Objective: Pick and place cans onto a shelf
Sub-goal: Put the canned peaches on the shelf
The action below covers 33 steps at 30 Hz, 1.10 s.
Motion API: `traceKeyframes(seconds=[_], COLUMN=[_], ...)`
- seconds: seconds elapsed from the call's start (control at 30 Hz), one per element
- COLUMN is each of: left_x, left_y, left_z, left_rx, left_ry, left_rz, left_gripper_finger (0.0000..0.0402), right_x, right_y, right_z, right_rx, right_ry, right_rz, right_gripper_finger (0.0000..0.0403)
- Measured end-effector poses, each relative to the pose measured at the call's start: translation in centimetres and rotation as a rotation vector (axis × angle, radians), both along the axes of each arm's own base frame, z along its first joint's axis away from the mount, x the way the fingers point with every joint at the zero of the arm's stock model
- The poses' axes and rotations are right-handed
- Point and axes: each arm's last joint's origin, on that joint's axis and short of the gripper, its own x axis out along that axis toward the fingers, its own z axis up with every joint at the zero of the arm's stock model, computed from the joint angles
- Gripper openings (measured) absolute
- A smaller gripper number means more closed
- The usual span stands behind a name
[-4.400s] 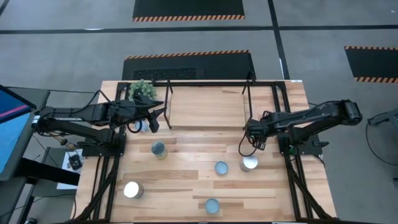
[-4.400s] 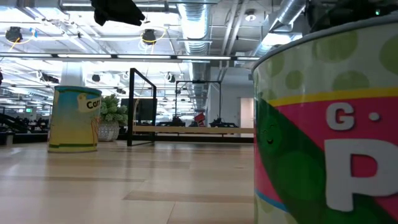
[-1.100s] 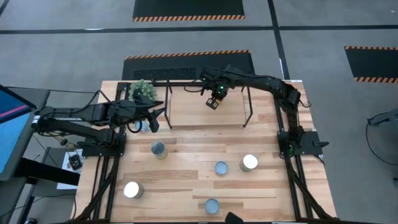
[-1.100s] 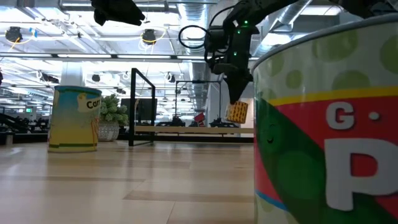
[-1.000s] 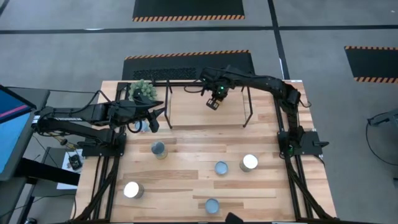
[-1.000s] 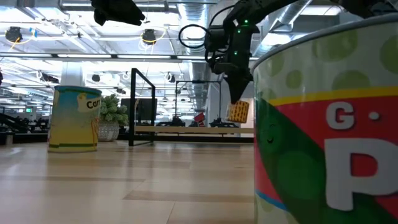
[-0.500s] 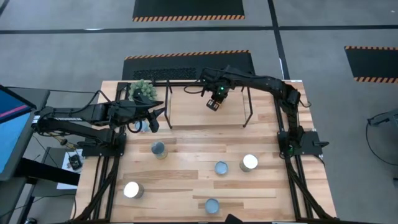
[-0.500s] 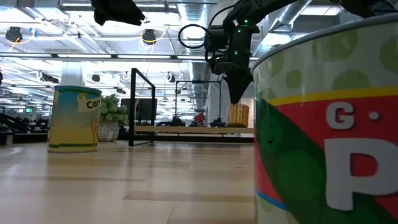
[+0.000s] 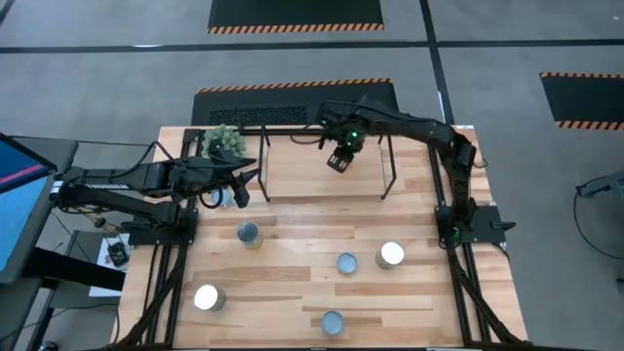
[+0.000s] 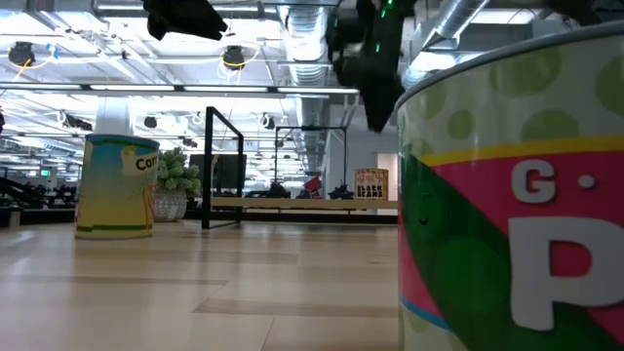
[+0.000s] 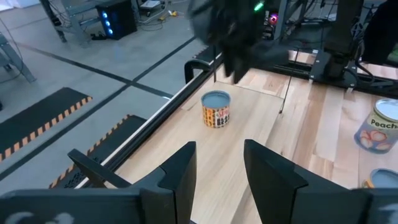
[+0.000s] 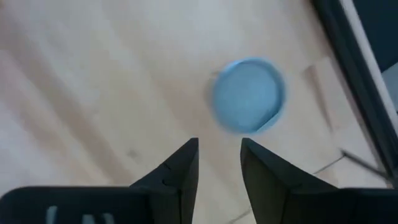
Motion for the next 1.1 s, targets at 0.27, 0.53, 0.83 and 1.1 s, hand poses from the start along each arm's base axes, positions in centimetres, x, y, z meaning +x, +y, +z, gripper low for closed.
traceKeyframes(seconds=[0.27, 0.53, 0.83, 1.1], left_x=[0.0, 0.0, 0.0, 0.0], left_y=[0.0, 0.0, -0.1, -0.2], left_z=[0.0, 0.0, -0.1, -0.2], left_rx=[-0.001, -0.005, -0.009, -0.02], left_ry=[-0.001, 0.0, 0.006, 0.028], left_rz=[0.001, -0.009, -0.025, -0.091], left_gripper_finger=[0.0126, 0.0126, 0.0126, 0.0126], right_x=[-1.7, -1.9, -4.2, -10.0], right_y=[7.1, 13.5, 21.8, 26.9], right_z=[4.5, 5.1, 0.6, -1.5], right_rx=[0.042, 0.003, 0.047, 0.065], right_ry=[-0.052, -0.051, 0.155, 0.185], right_rz=[0.175, 0.224, 0.091, -0.198], right_gripper_finger=[0.0125, 0.0121, 0.0121, 0.012])
